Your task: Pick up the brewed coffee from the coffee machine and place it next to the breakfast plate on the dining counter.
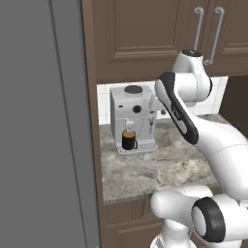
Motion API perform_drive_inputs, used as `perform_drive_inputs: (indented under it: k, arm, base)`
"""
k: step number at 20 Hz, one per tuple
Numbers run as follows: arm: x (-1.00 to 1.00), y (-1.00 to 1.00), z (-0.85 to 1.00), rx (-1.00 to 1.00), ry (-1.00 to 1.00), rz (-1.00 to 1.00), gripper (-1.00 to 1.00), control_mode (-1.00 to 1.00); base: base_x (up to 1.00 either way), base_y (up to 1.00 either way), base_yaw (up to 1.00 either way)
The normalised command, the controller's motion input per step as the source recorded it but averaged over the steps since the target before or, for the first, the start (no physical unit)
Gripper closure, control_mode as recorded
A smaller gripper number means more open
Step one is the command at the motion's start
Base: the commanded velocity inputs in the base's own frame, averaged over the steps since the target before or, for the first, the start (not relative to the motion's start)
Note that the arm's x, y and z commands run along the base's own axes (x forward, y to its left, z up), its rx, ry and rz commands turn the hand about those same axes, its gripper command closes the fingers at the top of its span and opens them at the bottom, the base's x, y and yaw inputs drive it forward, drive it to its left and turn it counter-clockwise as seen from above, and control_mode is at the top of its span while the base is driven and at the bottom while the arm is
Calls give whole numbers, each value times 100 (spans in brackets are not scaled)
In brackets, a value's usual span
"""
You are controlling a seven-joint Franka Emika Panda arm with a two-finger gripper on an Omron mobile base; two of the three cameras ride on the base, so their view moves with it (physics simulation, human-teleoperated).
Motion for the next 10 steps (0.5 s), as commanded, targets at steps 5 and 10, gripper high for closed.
perform_drive_inputs:
  k: [5,10]
  arm:
    - [-16,14,-32,-2,-2,1,-100,-100]
    - [-11,16,-55,0,-20,5,-100,-100]
  base:
    - [0,0,0]
    - [0,0,0]
